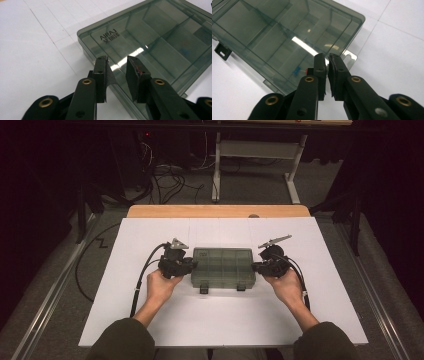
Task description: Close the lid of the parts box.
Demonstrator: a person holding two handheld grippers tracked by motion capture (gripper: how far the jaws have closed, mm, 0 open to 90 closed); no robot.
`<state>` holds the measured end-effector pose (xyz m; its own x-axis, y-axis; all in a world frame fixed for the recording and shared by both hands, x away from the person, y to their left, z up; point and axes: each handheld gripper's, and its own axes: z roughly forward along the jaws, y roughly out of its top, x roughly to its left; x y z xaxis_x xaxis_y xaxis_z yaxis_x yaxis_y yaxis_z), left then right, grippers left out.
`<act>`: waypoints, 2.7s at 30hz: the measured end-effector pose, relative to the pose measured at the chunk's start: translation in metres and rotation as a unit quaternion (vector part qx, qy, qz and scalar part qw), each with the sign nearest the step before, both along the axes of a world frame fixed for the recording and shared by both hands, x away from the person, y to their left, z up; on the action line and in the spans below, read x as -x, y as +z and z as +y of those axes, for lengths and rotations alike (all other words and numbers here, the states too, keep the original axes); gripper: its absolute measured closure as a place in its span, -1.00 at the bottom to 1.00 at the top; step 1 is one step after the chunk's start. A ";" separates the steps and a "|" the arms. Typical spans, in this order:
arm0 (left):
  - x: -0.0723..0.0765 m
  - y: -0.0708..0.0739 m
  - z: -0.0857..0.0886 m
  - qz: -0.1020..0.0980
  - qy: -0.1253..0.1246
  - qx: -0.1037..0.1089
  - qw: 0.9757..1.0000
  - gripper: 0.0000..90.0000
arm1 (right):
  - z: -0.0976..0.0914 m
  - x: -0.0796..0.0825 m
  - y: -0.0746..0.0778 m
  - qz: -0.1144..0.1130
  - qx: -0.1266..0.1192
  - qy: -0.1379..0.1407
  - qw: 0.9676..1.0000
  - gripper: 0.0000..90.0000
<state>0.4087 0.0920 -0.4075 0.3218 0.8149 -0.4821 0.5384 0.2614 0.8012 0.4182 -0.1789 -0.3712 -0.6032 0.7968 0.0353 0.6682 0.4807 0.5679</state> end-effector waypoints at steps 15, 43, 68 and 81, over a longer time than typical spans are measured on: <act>0.005 -0.002 -0.003 -0.011 0.005 -0.003 1.000 0.42 | -0.003 0.004 -0.005 -0.003 -0.002 0.000 1.000 0.85; 0.055 0.020 0.050 -0.107 0.049 0.032 0.993 -0.07 | -0.059 0.053 0.005 -0.111 -0.065 -0.021 0.991 0.07; 0.099 0.001 0.084 -0.146 0.065 0.072 0.985 -0.23 | -0.095 0.099 -0.015 -0.173 -0.114 -0.045 0.977 -0.33; 0.124 -0.012 0.101 -0.158 0.068 0.079 0.982 -0.21 | -0.119 0.120 -0.030 -0.209 -0.144 -0.071 0.965 -0.43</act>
